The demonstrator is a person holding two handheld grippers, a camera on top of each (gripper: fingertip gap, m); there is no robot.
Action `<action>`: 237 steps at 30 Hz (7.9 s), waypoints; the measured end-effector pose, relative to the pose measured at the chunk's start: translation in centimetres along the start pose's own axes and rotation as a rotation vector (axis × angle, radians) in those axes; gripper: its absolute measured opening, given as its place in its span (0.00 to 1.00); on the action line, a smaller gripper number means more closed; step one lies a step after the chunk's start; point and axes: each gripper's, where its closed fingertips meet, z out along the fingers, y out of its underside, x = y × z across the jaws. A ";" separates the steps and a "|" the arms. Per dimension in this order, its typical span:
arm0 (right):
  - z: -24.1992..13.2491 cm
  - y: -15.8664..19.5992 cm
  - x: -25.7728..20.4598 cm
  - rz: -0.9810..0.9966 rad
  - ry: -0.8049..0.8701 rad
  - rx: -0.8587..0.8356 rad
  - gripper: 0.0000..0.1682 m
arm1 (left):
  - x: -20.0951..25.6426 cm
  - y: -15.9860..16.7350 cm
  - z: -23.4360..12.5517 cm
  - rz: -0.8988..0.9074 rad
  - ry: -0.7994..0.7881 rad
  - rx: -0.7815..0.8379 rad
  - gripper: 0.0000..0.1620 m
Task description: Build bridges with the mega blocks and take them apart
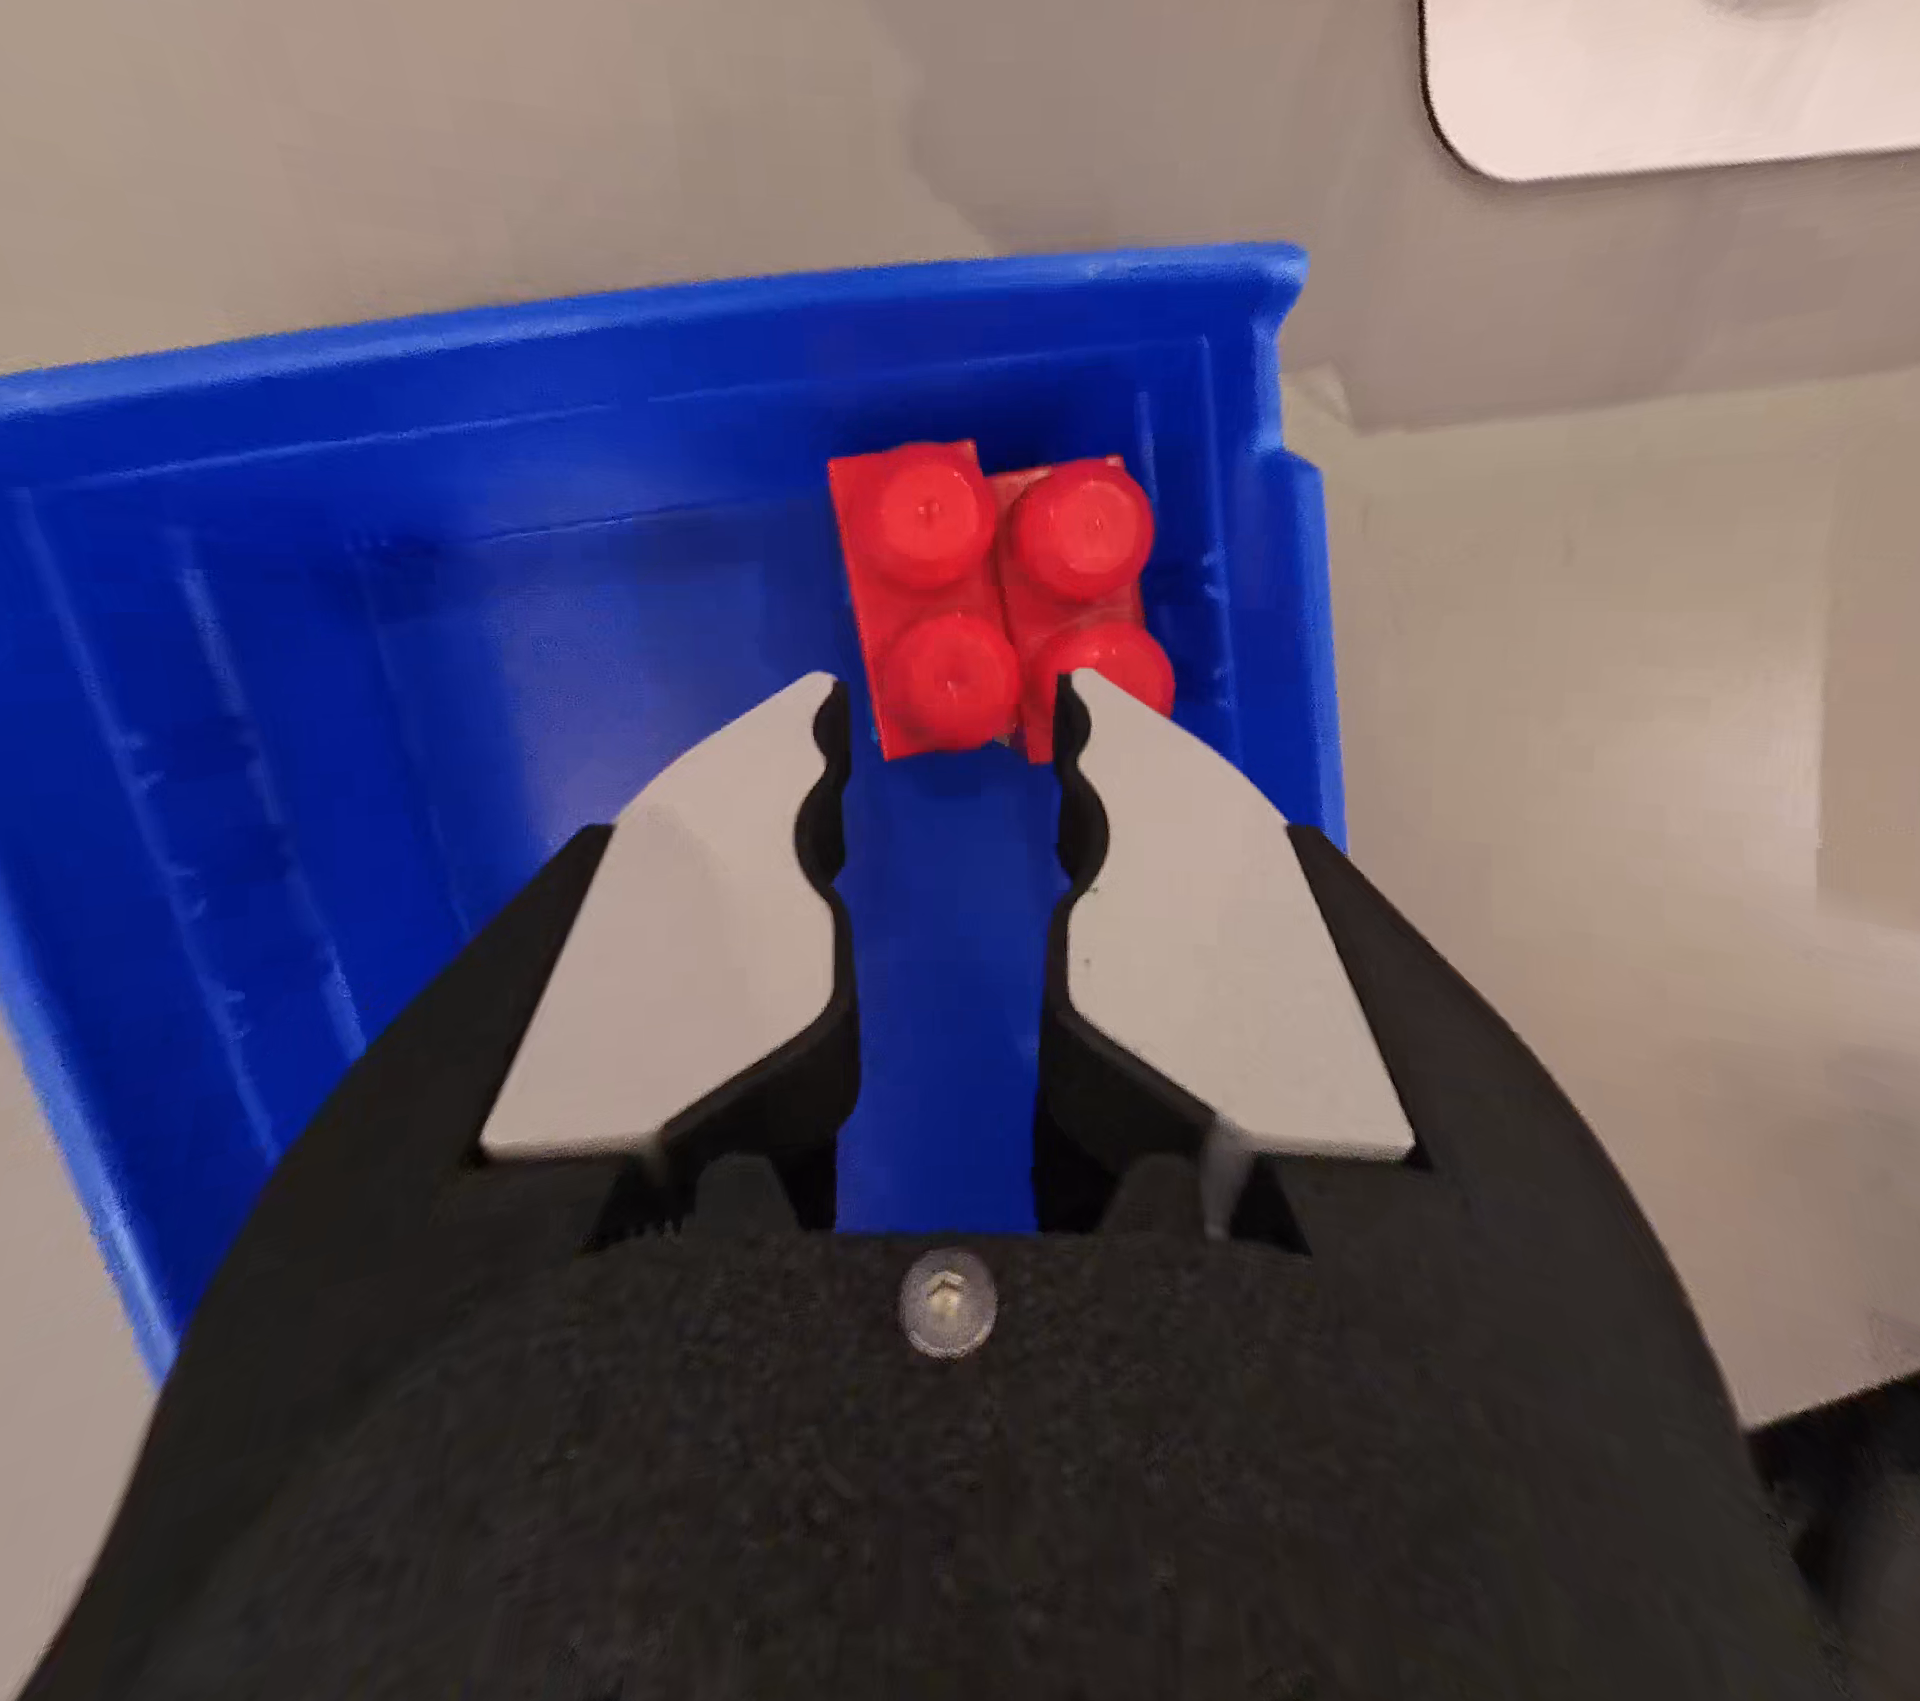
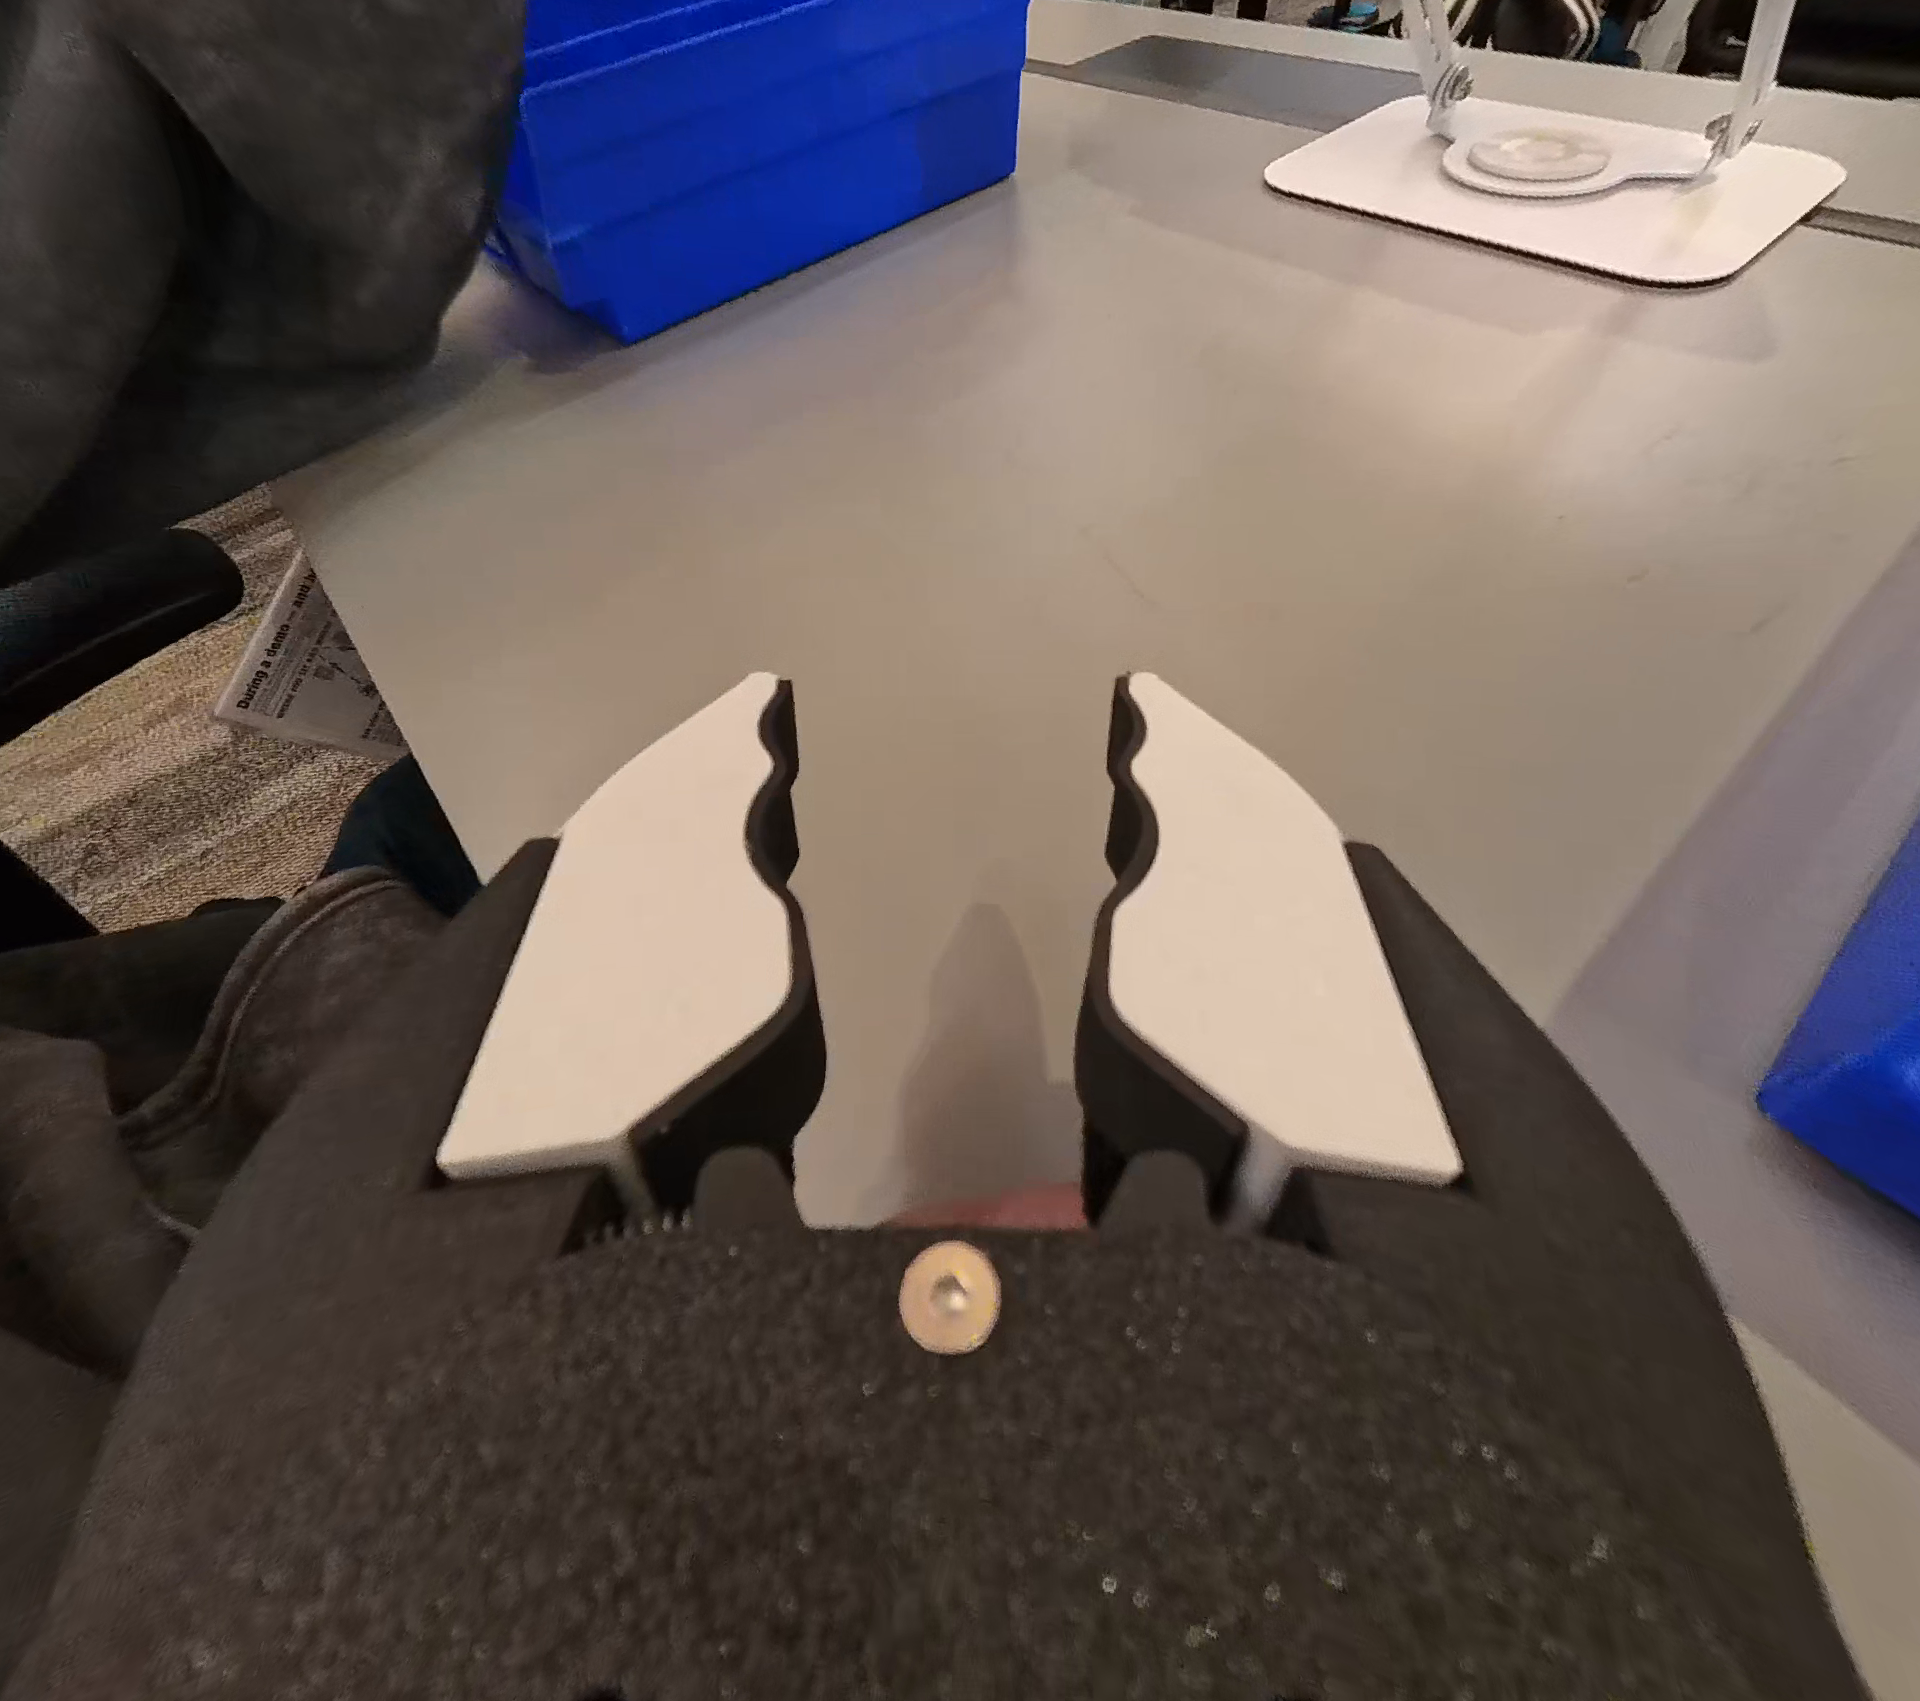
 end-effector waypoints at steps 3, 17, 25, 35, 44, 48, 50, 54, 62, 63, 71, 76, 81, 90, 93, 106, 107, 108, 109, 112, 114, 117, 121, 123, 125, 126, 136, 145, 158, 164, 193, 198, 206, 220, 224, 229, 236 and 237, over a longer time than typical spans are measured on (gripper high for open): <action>-0.2 0.1 0.3 0.016 0.001 0.002 0.34 | -0.5 -0.4 1.0 0.003 -0.014 -0.022 0.23; -0.1 0.3 0.6 0.032 0.003 -0.015 0.34 | -2.8 1.4 4.8 0.103 -0.161 -0.207 0.22; -0.1 0.5 0.6 0.039 -0.004 -0.023 0.33 | -2.8 0.2 -1.3 0.147 -0.153 -0.021 0.22; 0.3 -0.1 0.7 -0.013 -0.006 -0.006 0.33 | 13.1 6.5 -14.4 0.292 0.570 0.572 0.22; 4.1 -9.0 -4.6 0.227 -0.608 0.252 0.40 | 29.8 17.4 -12.6 0.275 1.192 0.597 0.22; 5.7 -8.4 -5.1 0.454 -0.751 0.223 0.37 | 31.7 19.7 -9.5 0.247 1.227 0.522 0.22; 5.7 -8.3 -5.0 0.506 -0.765 0.246 0.33 | 32.0 20.1 -7.8 0.278 1.173 0.495 0.22; 6.2 -7.4 -3.8 0.483 -0.677 0.236 0.20 | 32.7 20.5 -6.7 0.276 1.198 0.450 0.22; 4.7 -7.1 -4.4 0.439 -0.720 0.230 0.20 | 33.4 20.3 -8.2 0.329 1.192 0.552 0.22; 4.4 -7.2 -4.4 0.440 -0.727 0.238 0.20 | 33.5 20.3 -8.5 0.340 1.184 0.579 0.22; 2.3 -8.0 -2.4 0.487 -0.714 0.339 0.20 | 30.4 18.0 -11.6 0.214 1.239 0.750 0.22; 1.8 -7.3 -1.9 0.377 -0.627 0.308 0.20 | 27.0 16.7 -11.4 0.187 1.203 0.783 0.22; 1.4 -7.9 -1.8 0.262 -0.548 0.298 0.20 | 29.5 18.3 -9.9 0.291 1.171 0.703 0.22; -10.0 -10.9 20.1 0.151 0.414 0.207 0.20 | 32.6 20.7 -9.4 0.452 1.152 0.622 0.22; -12.6 -6.0 27.4 0.178 0.762 -0.060 0.20 | 33.0 21.1 -9.1 0.467 1.149 0.600 0.22; -11.0 2.1 32.1 0.192 0.944 -0.450 0.23 | 33.1 21.4 -7.8 0.498 1.090 0.568 0.22; -11.0 2.1 32.0 0.195 0.932 -0.447 0.24 | 33.1 21.3 -7.8 0.498 1.088 0.569 0.22; -11.0 2.1 31.9 0.198 0.925 -0.441 0.25 | 33.1 21.3 -7.7 0.497 1.088 0.567 0.22; -11.0 1.8 31.7 0.198 0.915 -0.426 0.26 | 33.2 21.4 -7.6 0.497 1.088 0.562 0.22; -11.7 0.2 30.9 0.207 0.879 -0.353 0.37 | 33.1 21.3 -7.6 0.497 1.078 0.568 0.22; -12.7 -2.5 29.6 0.188 0.848 -0.270 0.39 | 33.1 21.3 -7.7 0.501 1.081 0.568 0.22; -13.0 -8.9 25.5 0.134 0.700 -0.035 0.41 | 33.0 21.3 -7.8 0.504 1.081 0.573 0.22; -9.5 -15.6 13.6 0.074 0.116 0.277 0.35 | 33.1 21.3 -8.1 0.502 1.098 0.584 0.22; -7.2 -16.1 7.6 0.093 -0.209 0.325 0.36 | 33.1 21.3 -8.5 0.495 1.123 0.592 0.22; -4.0 -14.3 3.5 0.147 -0.414 0.261 0.39 | 33.0 21.1 -9.0 0.482 1.147 0.610 0.22; -2.2 -13.1 1.9 0.175 -0.484 0.222 0.40 | 32.9 21.0 -9.3 0.476 1.158 0.621 0.22; 6.7 -7.6 -6.2 0.326 -0.699 0.092 0.39 | 31.3 19.7 -10.7 0.383 1.232 0.697 0.22; 7.3 -6.3 -8.0 0.362 -0.749 0.041 0.22 | 31.5 19.7 -10.1 0.399 1.197 0.686 0.22; 2.3 -6.6 -3.8 0.147 -0.656 0.072 0.21 | 31.2 20.1 -11.8 0.398 1.281 0.650 0.22; -2.5 -7.6 3.2 0.200 -0.543 0.161 0.21 | 28.0 17.7 -12.0 0.280 1.292 0.703 0.22; 3.4 -4.1 32.6 0.041 0.620 -0.587 0.24 | 31.9 21.9 -8.4 0.569 1.067 0.575 0.22; -1.0 -9.5 25.9 0.025 0.541 -0.256 0.27 | 31.8 21.9 -8.1 0.573 1.052 0.567 0.22; -2.6 -5.8 5.2 0.068 0.014 0.123 0.24 | 32.2 20.2 -3.8 0.696 0.815 0.293 0.22; -1.9 -0.5 0.0 0.161 -0.116 0.009 0.23 | 27.7 12.2 7.5 0.708 0.153 -0.225 0.22; -1.9 -0.4 0.2 0.179 -0.123 0.000 0.23 | 27.4 12.8 8.7 0.717 0.134 -0.257 0.22; -1.4 0.2 0.1 0.183 -0.131 -0.027 0.23 | 27.9 12.8 9.0 0.724 0.127 -0.245 0.22; -0.9 0.9 -0.2 0.160 -0.129 -0.061 0.23 | 27.9 12.9 9.0 0.753 0.092 -0.238 0.23; -0.9 0.9 -0.2 0.161 -0.128 -0.062 0.23 | 27.9 13.0 9.0 0.751 0.094 -0.239 0.24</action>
